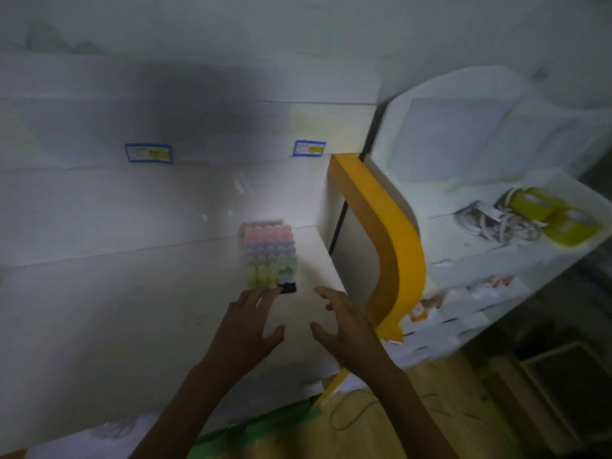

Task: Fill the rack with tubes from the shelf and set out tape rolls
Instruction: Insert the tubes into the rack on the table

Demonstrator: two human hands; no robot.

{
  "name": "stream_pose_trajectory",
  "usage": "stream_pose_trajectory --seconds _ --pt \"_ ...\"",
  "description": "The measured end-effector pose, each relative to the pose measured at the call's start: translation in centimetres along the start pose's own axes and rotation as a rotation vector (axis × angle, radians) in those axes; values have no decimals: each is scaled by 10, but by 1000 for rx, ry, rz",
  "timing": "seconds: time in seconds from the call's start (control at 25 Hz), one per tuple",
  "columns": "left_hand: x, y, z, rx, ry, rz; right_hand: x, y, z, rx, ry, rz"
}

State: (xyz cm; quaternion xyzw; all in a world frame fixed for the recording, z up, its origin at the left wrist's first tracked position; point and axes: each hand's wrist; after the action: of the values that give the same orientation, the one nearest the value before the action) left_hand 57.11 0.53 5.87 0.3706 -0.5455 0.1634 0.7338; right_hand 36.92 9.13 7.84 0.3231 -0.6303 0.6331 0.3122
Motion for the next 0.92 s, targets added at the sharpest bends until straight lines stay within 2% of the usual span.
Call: stream_pose_trajectory --seconds 0.24,0.4,0.6,0.72,0.84,0.92 --pt "-34 78 1 -112 -39 -56 32 41 -85 12 45 110" --pt "-48 162 6 -50 -66 -121 66 96 -144 -46 95 87" --pt "-80 245 13 -123 -142 -44 107 162 -203 -92 182 121" --pt "-92 279 36 -140 -184 -94 125 196 -223 -130 205 145" --pt "-116 291 73 -218 -223 -15 143 227 -221 -176 212 155" --pt "-122 298 100 -183 -175 -23 154 244 -208 -185 205 162"
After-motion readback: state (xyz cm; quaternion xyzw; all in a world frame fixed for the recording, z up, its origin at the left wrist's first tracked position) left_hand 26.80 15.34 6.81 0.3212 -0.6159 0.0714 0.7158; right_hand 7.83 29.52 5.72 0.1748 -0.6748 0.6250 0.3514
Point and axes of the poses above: each hand's wrist, its own z-axis towards the middle knuckle, its own x-axis out of the back of the hand, y = z × x, and after that the axes turned 13 degrees about -y, right-handed
